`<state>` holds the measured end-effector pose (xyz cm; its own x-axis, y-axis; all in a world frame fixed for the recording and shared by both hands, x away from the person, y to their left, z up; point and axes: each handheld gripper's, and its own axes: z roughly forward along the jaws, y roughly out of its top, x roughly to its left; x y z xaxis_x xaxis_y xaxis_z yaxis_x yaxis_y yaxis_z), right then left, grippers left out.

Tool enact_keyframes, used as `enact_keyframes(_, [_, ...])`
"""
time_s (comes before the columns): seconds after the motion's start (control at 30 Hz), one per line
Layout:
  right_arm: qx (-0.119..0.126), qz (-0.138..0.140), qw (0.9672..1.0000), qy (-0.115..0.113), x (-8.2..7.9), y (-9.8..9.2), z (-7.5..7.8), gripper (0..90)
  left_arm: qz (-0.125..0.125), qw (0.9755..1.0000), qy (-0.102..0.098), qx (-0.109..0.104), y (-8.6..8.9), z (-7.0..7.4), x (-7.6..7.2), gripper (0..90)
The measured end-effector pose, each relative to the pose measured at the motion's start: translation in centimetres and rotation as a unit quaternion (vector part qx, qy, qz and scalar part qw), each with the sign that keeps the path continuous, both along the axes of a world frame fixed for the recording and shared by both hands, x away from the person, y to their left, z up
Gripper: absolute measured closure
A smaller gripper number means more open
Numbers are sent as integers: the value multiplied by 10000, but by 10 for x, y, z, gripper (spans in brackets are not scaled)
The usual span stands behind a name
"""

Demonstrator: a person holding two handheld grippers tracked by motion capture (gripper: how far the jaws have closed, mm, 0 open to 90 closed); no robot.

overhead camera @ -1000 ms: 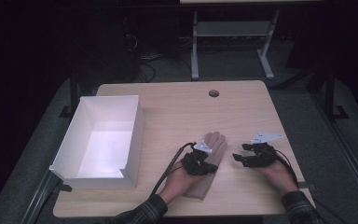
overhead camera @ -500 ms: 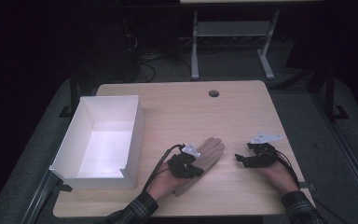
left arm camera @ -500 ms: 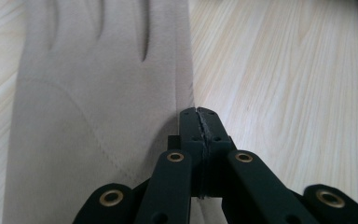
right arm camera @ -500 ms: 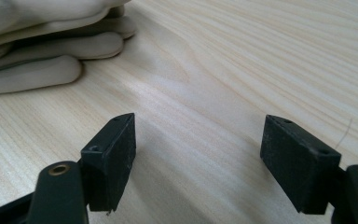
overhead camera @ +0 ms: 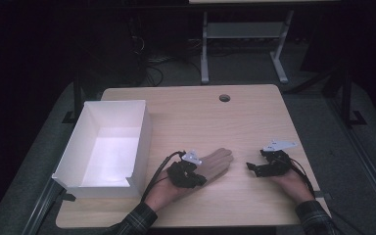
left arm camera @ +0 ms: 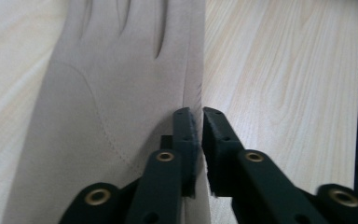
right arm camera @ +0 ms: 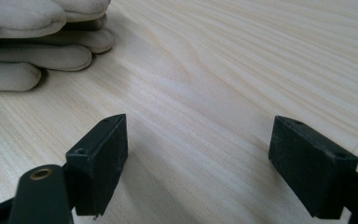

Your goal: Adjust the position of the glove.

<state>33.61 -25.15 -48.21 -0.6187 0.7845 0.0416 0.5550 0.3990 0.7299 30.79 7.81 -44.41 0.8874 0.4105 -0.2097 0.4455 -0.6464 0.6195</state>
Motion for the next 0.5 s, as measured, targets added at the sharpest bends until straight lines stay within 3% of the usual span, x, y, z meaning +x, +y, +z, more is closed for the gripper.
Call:
enact_keyframes(0.2, [20, -15, 10000, 2, 0, 0, 0, 190, 3, 9999, -94, -114, 5, 10, 3, 701])
enact_keyframes(0.33, [20, -16, 10000, 5, 0, 0, 0, 190, 43, 9995, -295, -121, 11, 17, 7, 554])
enact_keyframes(0.37, [20, -16, 10000, 3, 0, 0, 0, 189, -2, 9991, -412, -44, 13, 18, 11, 466])
enact_keyframes(0.47, [19, -15, 10000, 3, 0, 0, 0, 190, 109, 9990, -411, -117, 14, 16, 14, 345])
enact_keyframes(0.5, [19, -15, 10000, 3, 0, 0, 0, 190, 101, 9988, -477, -78, 14, 15, 16, 345])
